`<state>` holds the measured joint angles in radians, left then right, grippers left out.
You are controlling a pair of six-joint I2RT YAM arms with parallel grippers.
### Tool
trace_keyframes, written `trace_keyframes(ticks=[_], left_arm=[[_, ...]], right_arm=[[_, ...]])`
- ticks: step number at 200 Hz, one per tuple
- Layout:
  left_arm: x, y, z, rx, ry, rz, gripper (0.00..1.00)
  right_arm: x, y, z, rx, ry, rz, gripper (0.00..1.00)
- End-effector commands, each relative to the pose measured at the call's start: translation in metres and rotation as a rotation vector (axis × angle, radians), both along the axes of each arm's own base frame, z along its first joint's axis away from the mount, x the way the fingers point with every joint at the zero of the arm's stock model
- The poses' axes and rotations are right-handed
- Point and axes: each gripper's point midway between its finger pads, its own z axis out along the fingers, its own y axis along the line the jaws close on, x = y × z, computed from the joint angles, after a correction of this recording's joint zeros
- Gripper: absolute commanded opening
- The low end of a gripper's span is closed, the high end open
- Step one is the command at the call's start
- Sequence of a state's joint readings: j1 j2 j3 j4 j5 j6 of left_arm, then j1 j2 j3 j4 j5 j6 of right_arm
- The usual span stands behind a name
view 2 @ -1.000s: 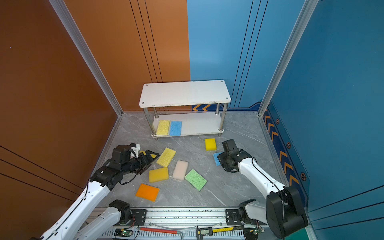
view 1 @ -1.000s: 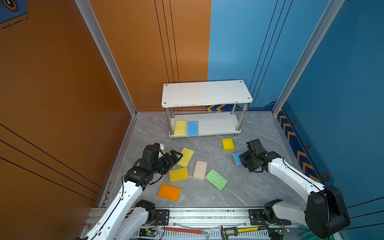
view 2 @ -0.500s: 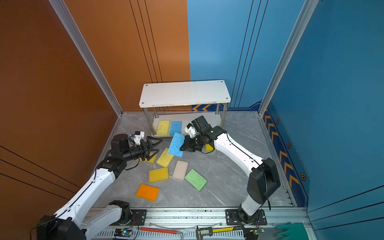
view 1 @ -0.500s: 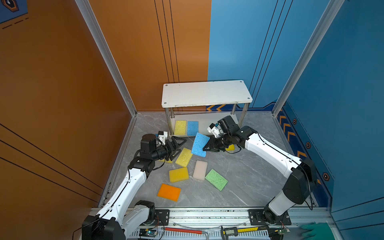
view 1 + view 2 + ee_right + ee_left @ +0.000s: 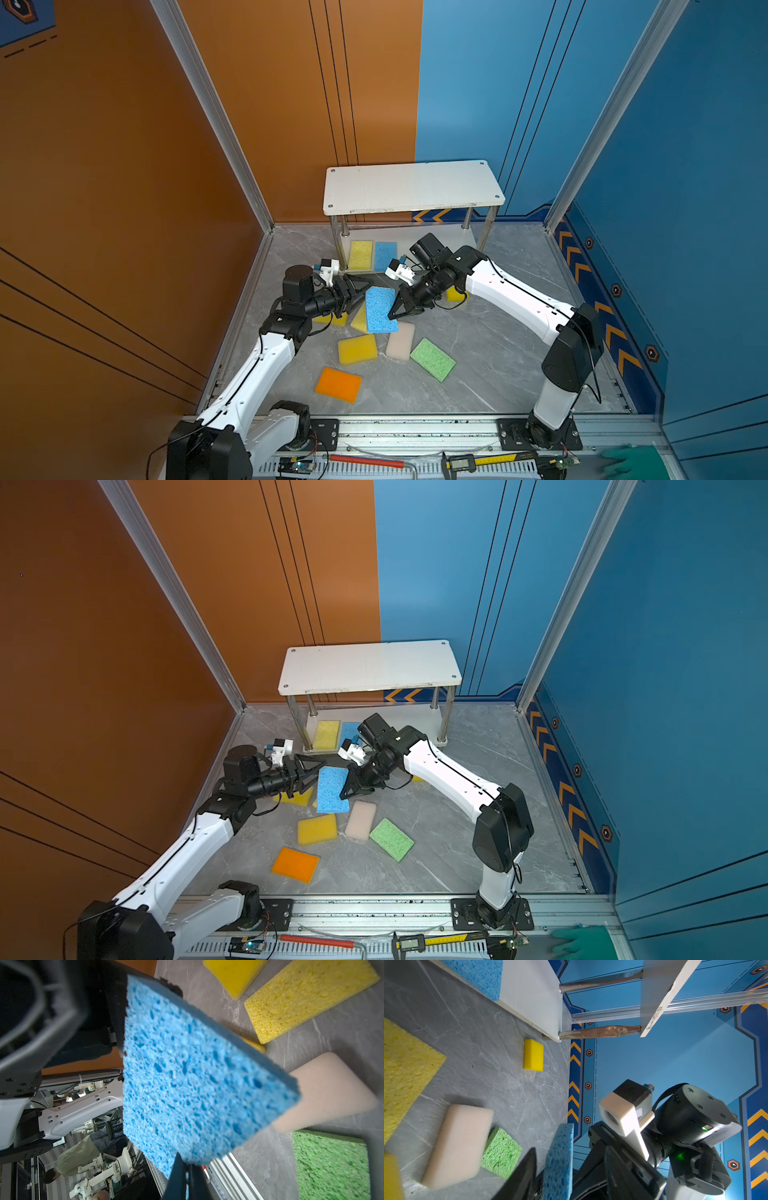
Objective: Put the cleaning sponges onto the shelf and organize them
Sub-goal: 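Lift the blue sponge with the right gripper toward the left gripper, then grasp the blue sponge's edge with the left gripper while the right gripper holds it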
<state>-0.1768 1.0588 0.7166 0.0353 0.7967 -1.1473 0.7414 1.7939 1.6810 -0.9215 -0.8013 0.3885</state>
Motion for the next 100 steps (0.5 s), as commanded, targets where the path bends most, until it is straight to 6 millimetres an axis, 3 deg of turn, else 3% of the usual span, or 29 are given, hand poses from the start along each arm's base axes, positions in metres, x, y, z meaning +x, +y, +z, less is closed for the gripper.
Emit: trace_keyframes(ticks=[1, 53, 80, 100], left_arm=[[-0.001, -0.006, 0.002, -0.001, -0.015, -0.036, 0.34], [0.003, -0.013, 0.002, 0.008, -0.019, -0.056, 0.07], [0.01, -0.006, 0.009, 0.003, -0.041, -0.011, 0.05], [0.019, 0.001, 0.021, -0.041, -0.087, 0.05, 0.06]], right_arm=[[0.0, -0.003, 0.007, -0.006, -0.023, 0.011, 0.0], [0.005, -0.003, 0.007, -0.018, -0.037, -0.011, 0.0], [0.015, -0.008, 0.011, 0.016, -0.008, -0.086, 0.48], [0.038, -0.013, 0.028, 0.179, 0.04, -0.226, 0.62]])
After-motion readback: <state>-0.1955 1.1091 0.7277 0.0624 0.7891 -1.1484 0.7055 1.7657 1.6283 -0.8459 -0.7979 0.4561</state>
